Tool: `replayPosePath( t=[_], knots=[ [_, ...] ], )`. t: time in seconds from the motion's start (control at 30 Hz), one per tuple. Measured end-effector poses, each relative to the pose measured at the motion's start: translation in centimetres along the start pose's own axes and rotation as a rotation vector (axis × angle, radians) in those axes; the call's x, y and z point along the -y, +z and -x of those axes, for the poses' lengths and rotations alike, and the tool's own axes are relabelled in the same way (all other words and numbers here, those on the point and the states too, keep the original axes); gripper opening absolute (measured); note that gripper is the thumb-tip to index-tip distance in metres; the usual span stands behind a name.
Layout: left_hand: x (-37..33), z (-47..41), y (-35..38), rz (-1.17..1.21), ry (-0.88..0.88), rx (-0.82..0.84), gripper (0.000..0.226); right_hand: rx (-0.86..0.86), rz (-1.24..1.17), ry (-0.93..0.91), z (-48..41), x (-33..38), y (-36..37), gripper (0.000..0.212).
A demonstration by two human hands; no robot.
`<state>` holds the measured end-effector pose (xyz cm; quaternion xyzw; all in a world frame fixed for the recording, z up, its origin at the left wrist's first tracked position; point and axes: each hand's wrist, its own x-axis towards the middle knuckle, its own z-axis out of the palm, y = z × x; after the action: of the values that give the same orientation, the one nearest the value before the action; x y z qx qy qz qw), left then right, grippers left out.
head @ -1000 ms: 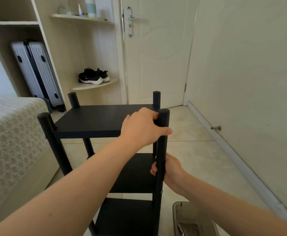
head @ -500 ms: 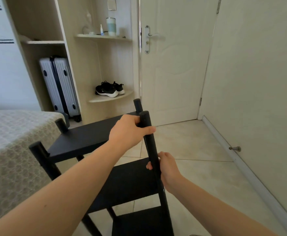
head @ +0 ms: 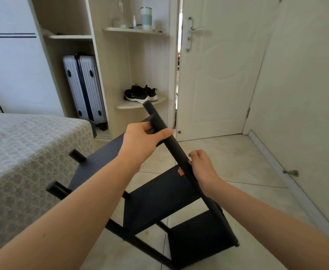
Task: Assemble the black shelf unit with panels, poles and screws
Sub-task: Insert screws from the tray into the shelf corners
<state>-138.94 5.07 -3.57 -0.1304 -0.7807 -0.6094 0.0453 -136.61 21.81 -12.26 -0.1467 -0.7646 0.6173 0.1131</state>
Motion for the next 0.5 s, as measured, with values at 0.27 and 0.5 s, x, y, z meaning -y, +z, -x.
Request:
replayPosePath(
  t=[0.27, 0.5],
  knots=[
    [4.3, 1.8, -2.0, 0.183, -0.058, -0.054, 0.011, 0.072, 0.174, -0.05, 0.8, 0.6, 0.9, 0.018],
    [10.2, 4.9, -3.9, 0.285, -0.117, -0.078, 0.036, 0.112, 0.289, -0.059, 2.1, -1.9, 3.2, 0.018]
  ],
)
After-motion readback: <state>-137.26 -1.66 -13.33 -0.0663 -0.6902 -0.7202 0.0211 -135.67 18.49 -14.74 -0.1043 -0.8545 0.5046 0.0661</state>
